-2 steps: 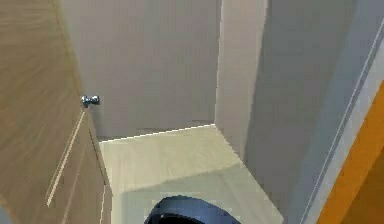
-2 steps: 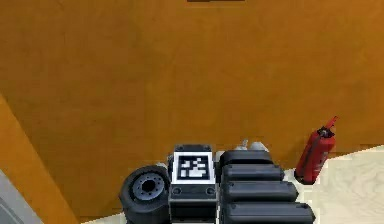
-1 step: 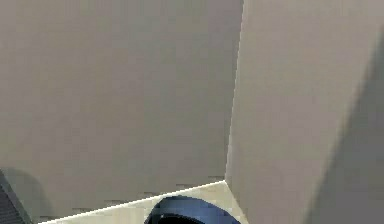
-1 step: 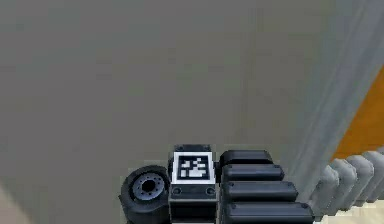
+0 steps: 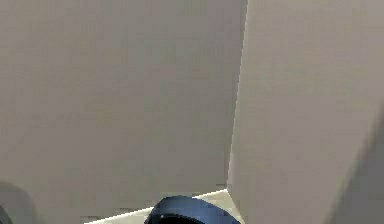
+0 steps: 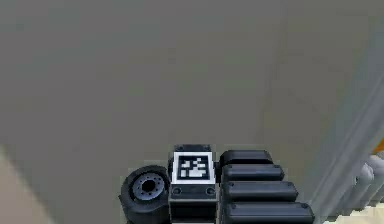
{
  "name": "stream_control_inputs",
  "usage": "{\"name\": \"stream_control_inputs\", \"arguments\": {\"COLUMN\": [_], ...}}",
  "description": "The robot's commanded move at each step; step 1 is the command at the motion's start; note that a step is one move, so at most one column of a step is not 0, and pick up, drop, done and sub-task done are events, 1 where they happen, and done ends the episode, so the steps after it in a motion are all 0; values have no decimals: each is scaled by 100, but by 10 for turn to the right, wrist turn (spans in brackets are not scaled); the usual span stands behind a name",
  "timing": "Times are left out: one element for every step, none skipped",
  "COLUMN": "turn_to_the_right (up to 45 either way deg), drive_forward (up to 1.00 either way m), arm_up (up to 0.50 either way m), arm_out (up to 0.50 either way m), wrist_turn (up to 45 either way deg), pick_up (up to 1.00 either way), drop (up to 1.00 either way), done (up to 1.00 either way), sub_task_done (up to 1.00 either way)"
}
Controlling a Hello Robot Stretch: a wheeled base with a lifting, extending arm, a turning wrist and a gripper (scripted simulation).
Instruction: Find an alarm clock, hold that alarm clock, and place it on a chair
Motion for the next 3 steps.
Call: {"name": "stream_control_inputs", "arguments": {"turn_to_the_right": [-150, 0, -450], "drive_forward": [0, 45, 0], "arm_up": [0, 0, 0], "arm_out": [0, 0, 0], "wrist_turn": [0, 0, 0], "pick_up": [0, 0, 0], "drop": [0, 0, 0], "done": [0, 0, 0], "sub_task_done": [0, 0, 0]}}
